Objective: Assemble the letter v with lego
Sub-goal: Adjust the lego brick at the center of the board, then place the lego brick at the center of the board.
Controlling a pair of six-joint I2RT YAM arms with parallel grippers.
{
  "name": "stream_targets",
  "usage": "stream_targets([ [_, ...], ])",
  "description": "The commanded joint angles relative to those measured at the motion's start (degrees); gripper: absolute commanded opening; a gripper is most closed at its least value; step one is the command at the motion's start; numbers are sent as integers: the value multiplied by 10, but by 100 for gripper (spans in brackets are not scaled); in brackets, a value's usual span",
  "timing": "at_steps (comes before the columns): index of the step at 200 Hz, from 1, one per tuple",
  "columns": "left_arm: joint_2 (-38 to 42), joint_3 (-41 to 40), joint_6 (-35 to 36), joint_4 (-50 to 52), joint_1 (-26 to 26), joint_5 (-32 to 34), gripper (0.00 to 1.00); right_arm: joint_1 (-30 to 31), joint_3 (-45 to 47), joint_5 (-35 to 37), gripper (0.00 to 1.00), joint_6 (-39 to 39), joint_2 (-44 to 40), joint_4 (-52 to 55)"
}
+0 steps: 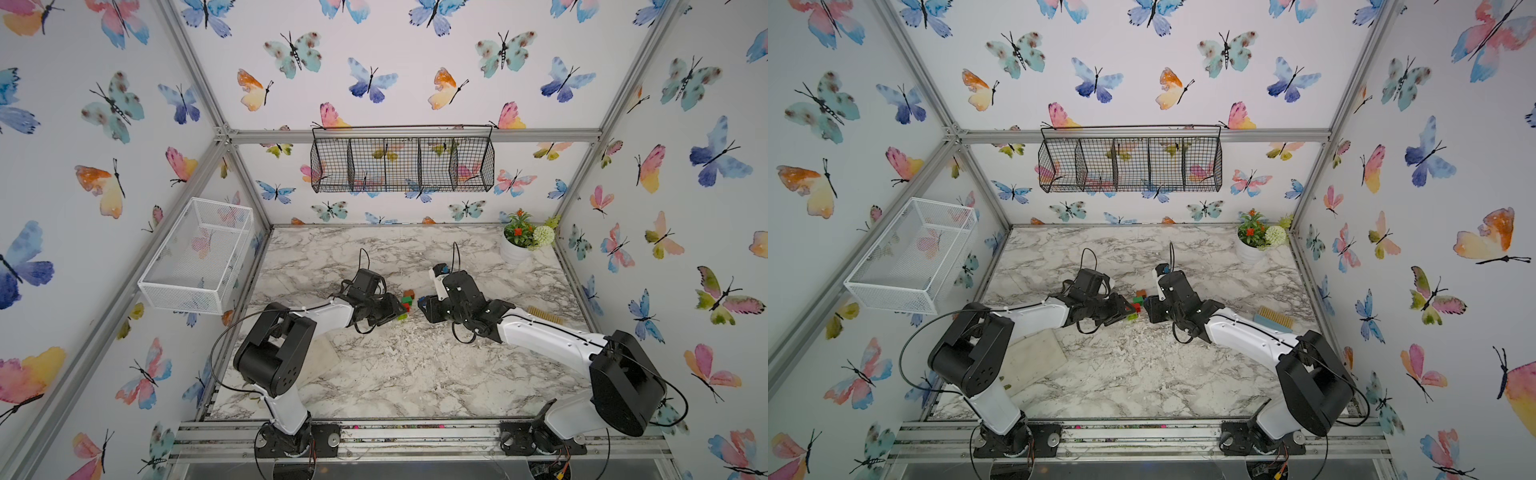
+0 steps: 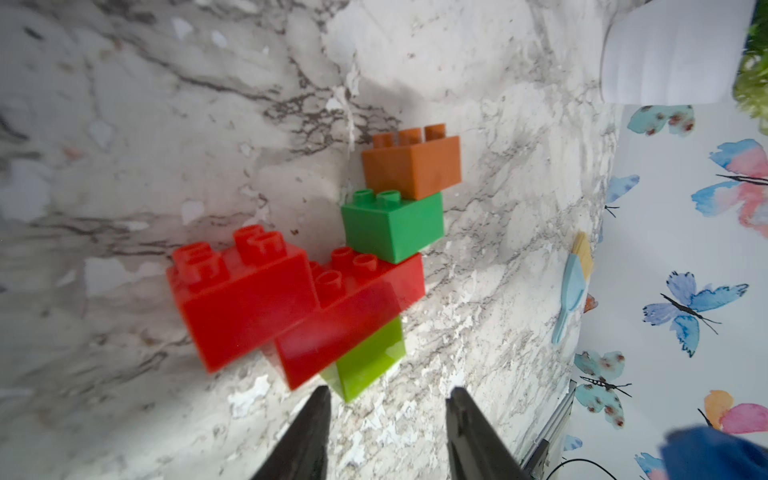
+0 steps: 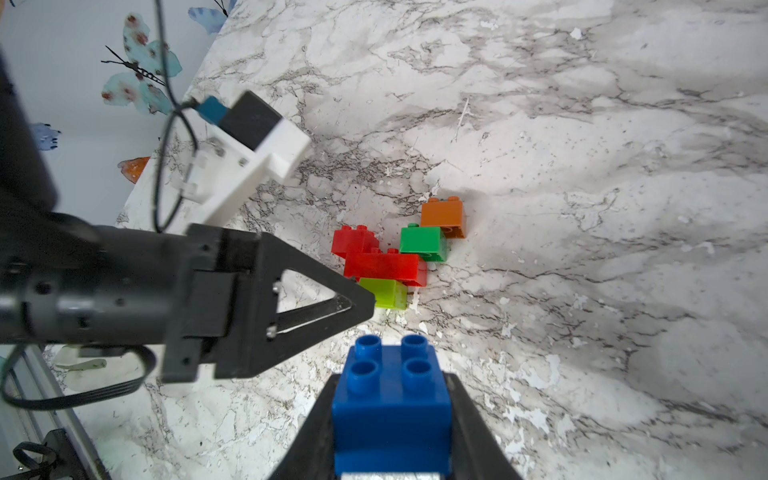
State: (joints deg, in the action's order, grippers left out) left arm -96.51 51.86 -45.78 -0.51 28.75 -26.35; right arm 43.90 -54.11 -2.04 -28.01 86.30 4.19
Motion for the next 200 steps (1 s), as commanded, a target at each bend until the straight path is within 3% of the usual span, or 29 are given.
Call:
stream_targets([
  [1,84,-33,11,24,-31,3,59,-1,-42,-17,19,-23,30,19],
  [25,156,-71,28,68,-92,11,67,9,-102,-52,19,-42,92,36],
  [81,248,-90,90,187,-222,26,76,94,-285,23,19,-43,244,135],
  [140,239,-93,110,203,-237,33,77,151,-297,21,20,-97,310,125],
  [200,222,-95,119,203,-239,24,77,169,-303,81,20,-112,356,165],
])
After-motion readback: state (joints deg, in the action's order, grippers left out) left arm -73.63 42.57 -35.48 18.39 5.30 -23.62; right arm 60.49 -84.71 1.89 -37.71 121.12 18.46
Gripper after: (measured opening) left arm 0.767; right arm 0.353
